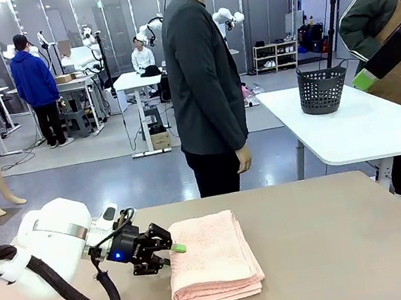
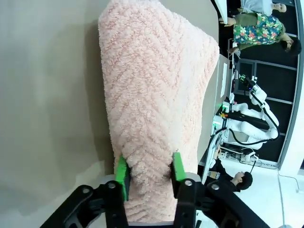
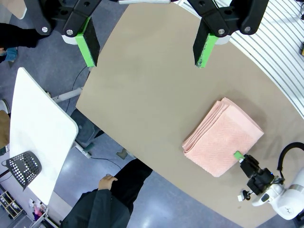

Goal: Fold the towel.
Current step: Pick up the 100 cm Hotel Towel and place it on the left side of the table.

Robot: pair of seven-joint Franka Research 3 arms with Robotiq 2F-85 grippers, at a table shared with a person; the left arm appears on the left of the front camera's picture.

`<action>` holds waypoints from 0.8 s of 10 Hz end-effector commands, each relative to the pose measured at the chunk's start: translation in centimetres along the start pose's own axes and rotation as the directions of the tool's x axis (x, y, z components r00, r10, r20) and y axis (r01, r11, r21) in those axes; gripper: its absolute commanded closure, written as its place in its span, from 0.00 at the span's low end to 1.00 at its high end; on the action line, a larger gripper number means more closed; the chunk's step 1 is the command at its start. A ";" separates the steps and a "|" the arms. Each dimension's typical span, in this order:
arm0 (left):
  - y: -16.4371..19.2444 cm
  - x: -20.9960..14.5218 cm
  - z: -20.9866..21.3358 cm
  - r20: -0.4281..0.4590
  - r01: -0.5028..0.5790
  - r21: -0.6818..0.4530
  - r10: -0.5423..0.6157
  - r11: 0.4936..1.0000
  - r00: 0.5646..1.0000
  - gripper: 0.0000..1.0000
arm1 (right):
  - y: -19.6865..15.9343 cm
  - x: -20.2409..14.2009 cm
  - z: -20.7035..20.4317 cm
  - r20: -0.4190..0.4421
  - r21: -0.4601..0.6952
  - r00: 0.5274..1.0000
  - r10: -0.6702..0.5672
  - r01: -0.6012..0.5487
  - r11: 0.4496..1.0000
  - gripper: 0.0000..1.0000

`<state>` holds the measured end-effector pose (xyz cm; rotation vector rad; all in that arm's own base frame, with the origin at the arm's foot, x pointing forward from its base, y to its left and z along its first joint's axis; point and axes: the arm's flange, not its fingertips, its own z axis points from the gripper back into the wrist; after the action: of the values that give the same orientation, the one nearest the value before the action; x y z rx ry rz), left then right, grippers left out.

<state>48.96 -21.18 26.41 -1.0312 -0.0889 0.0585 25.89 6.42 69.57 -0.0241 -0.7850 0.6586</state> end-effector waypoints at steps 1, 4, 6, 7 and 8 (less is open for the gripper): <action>0.1 0.0 -0.4 0.020 0.024 -0.050 -0.023 0.998 1.000 0.96 | -0.4 0.1 0.1 -0.007 0.005 1.000 0.010 -0.010 1.000 0.00; 0.0 0.1 -0.4 0.014 0.022 -0.057 -0.021 0.998 1.000 1.00 | -0.4 0.1 0.1 -0.007 0.005 1.000 0.010 -0.010 1.000 0.00; -0.5 -0.1 -1.0 -0.044 0.023 -0.071 -0.027 0.997 0.999 1.00 | -0.4 0.1 0.1 -0.007 0.005 1.000 0.010 -0.010 1.000 0.00; -0.1 0.0 0.0 -0.005 0.004 -0.008 -0.004 1.000 1.000 1.00 | -0.4 0.1 0.1 -0.007 0.005 1.000 0.010 -0.010 1.000 0.00; -0.1 0.0 0.0 -0.005 0.004 -0.008 -0.004 1.000 1.000 1.00 | -0.4 0.1 0.1 -0.007 0.005 1.000 0.010 -0.010 1.000 0.00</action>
<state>48.82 -21.41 26.44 -1.0486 -0.0760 0.0456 25.89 6.42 69.57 -0.0241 -0.7850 0.6587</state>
